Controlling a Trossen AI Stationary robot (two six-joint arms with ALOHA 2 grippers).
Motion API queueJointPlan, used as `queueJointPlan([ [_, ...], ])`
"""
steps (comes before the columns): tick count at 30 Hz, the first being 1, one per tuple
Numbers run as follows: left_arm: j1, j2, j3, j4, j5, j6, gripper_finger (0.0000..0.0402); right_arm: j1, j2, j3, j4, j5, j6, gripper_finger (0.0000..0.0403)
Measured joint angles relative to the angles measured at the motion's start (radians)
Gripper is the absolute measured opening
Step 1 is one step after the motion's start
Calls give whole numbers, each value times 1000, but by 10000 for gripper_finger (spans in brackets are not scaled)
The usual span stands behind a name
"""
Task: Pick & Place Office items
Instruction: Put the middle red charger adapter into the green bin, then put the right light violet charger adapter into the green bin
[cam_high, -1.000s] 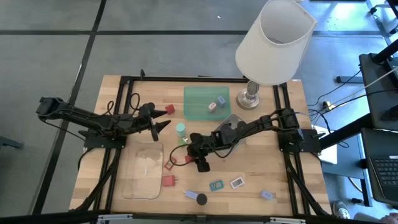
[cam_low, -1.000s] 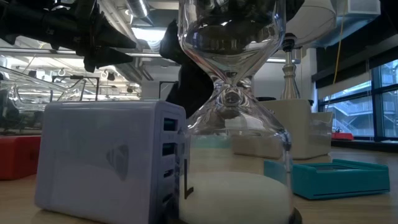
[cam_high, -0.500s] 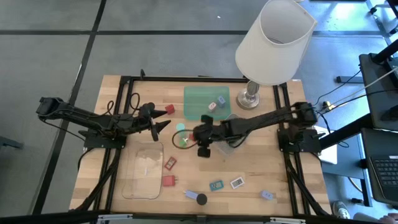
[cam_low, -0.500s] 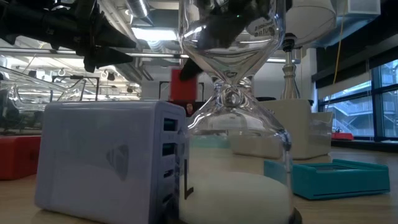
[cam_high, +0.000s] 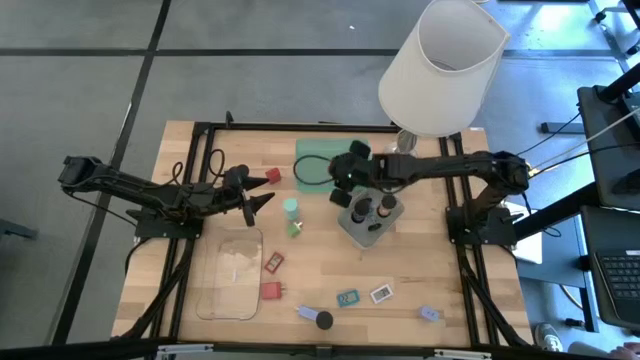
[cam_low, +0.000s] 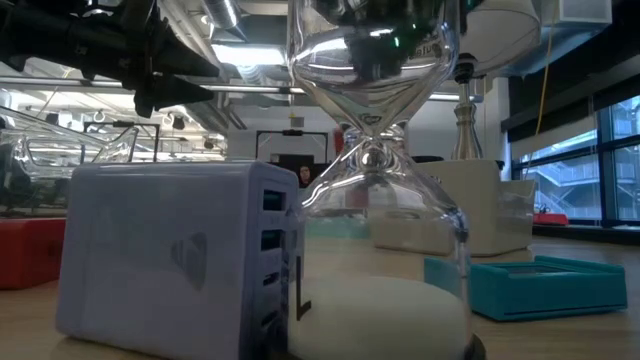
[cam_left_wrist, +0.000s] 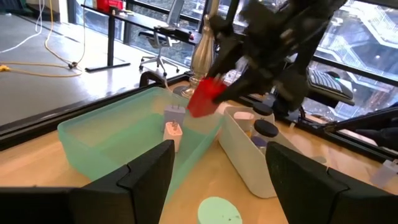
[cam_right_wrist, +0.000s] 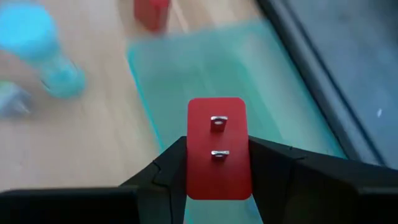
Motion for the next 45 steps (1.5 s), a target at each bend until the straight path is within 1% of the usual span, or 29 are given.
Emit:
queueJointPlan([
  [2, 0, 0, 0, -1, 0, 0, 251, -41, 2, -39, 6, -33, 1, 128],
  [5, 0, 0, 0, -1, 0, 0, 251, -87, 2, -92, 26, -50, -1, 128],
  [9, 0, 0, 0, -1, 0, 0, 251, -120, 2, -147, 68, -58, -22, 129],
  [12, 0, 0, 0, -1, 0, 0, 251, -140, 2, -178, 98, -108, -23, 129],
  [19, 0, 0, 0, -1, 0, 0, 251, -155, 2, -209, 118, -131, -24, 129],
  [25, 0, 0, 0, -1, 0, 0, 251, -169, 2, -226, 120, -182, -23, 129],
  [30, 0, 0, 0, -1, 0, 0, 251, -169, 1, -230, 122, -186, -22, 131],
  [34, 0, 0, 0, -1, 0, 0, 251, -171, 1, -230, 122, -186, -25, 147],
  [45, 0, 0, 0, -1, 0, 0, 251, -172, 1, -225, 115, -185, -27, 221],
])
